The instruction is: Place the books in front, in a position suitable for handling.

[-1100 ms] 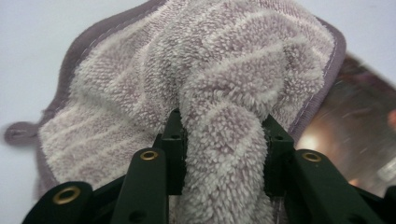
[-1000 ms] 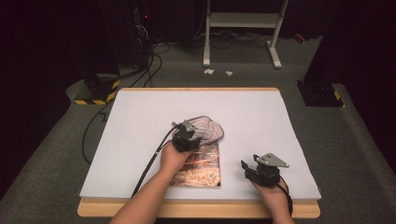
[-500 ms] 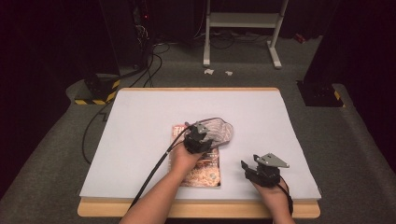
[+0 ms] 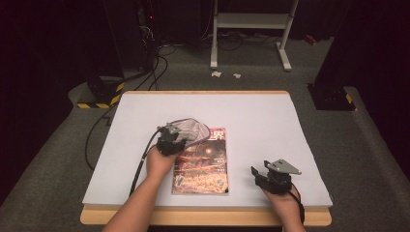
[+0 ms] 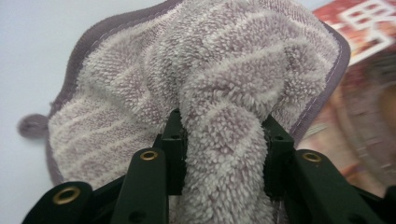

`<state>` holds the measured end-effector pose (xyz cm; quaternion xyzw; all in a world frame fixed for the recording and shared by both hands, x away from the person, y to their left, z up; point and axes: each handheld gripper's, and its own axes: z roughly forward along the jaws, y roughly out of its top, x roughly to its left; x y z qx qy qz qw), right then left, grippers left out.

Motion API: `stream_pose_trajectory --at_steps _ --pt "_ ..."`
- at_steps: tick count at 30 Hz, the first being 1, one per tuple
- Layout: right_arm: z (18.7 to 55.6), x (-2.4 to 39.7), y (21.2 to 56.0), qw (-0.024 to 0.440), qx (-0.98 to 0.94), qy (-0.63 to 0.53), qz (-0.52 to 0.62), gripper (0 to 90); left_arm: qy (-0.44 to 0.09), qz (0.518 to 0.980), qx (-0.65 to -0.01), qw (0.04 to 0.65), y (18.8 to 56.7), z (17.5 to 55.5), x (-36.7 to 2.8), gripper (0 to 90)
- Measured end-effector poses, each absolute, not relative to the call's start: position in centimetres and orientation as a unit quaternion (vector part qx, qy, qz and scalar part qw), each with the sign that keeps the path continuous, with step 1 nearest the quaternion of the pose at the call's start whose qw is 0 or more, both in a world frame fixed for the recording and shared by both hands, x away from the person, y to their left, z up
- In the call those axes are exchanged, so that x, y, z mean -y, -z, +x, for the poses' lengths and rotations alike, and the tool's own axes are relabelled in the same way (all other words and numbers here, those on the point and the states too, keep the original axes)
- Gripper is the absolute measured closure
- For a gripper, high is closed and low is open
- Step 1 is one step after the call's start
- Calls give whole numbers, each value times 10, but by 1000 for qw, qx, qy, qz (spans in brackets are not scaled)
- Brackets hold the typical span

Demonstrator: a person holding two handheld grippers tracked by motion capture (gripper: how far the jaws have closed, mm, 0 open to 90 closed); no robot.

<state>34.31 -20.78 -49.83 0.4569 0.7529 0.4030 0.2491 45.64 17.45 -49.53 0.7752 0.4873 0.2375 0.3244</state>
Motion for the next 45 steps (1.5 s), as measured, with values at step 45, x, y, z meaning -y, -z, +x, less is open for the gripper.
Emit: stream_pose_trajectory --at_steps 45 --pt "343 204 498 247 -758 -404 449 421 -187 816 -412 361 493 454 -56 622"
